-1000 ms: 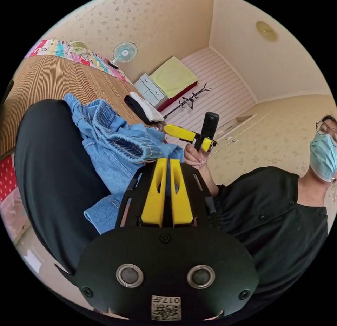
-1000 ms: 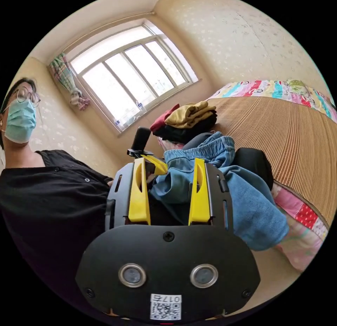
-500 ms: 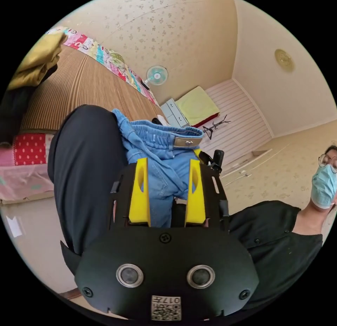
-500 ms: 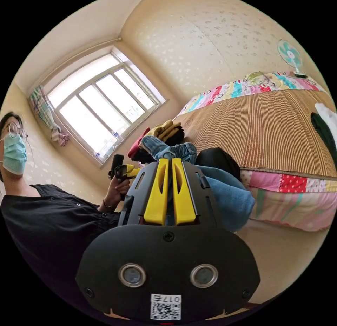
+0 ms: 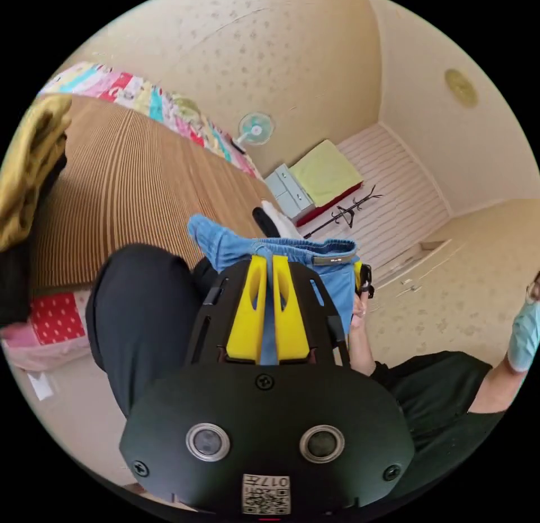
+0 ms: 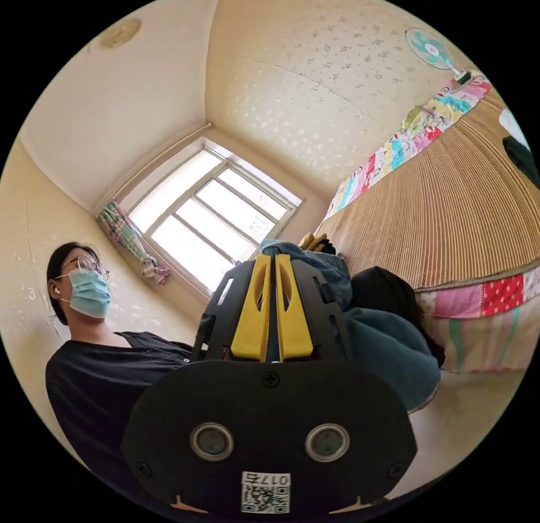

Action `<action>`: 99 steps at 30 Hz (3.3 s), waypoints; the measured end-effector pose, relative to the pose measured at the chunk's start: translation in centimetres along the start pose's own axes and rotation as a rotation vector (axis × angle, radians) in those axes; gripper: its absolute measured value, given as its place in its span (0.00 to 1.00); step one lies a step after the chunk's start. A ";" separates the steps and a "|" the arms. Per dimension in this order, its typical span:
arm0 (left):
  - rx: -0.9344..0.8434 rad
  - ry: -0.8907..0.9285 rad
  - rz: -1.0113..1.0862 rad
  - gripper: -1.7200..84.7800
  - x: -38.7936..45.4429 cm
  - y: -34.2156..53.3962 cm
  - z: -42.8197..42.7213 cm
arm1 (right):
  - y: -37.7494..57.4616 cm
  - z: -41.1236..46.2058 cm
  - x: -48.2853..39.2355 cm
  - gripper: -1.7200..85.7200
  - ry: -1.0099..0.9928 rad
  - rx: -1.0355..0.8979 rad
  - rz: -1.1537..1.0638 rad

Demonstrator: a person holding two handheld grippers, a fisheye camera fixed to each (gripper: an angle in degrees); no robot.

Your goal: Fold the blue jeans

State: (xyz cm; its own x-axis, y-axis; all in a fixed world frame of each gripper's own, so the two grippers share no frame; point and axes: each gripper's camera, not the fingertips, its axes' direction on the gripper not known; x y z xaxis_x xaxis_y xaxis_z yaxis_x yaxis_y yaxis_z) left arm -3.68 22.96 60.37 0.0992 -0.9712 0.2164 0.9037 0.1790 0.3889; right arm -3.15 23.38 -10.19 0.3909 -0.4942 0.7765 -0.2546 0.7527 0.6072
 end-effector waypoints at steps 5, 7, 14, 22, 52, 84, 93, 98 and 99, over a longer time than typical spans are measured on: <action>0.159 -0.055 0.353 0.01 16.3 -6.6 -11.3 | -10.5 -5.5 -13.1 0.03 -0.052 0.131 -0.295; 0.289 -0.028 0.465 0.01 22.1 -8.0 -16.8 | -13.5 -7.0 -18.6 0.03 -0.095 0.166 -0.403; 0.573 -0.010 0.837 0.01 45.7 -10.7 -32.9 | -20.3 -10.8 -40.8 0.03 -0.134 0.242 -0.700; 0.565 -0.112 0.916 0.01 58.3 -14.3 -36.4 | -21.5 -10.5 -52.7 0.03 0.084 0.297 -0.796; -0.298 0.005 -0.131 0.18 -2.9 1.6 6.9 | 5.7 19.3 8.9 0.15 0.467 -0.429 -0.056; -0.172 -0.166 -0.284 0.22 -2.3 1.8 -19.6 | 16.2 21.9 2.5 0.13 0.663 -0.542 -0.175; -0.082 0.123 -0.140 0.02 0.5 -1.3 -25.4 | 16.2 16.8 1.5 0.05 0.797 -0.560 -0.166; 0.056 0.021 -0.301 0.04 -2.7 -0.1 -32.6 | 16.9 14.5 2.6 0.07 0.750 -0.532 -0.104; 0.060 0.016 -0.314 0.04 -3.0 0.2 -32.9 | 16.5 13.8 1.7 0.09 0.709 -0.463 -0.123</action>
State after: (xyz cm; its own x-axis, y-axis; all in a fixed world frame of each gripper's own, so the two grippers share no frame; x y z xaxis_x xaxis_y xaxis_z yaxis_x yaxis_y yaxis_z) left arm 9.88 20.77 30.33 -0.1739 -0.9827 0.0632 0.8652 -0.1218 0.4863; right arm -18.89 28.95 3.42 0.8924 -0.3107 0.3272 0.1520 0.8898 0.4304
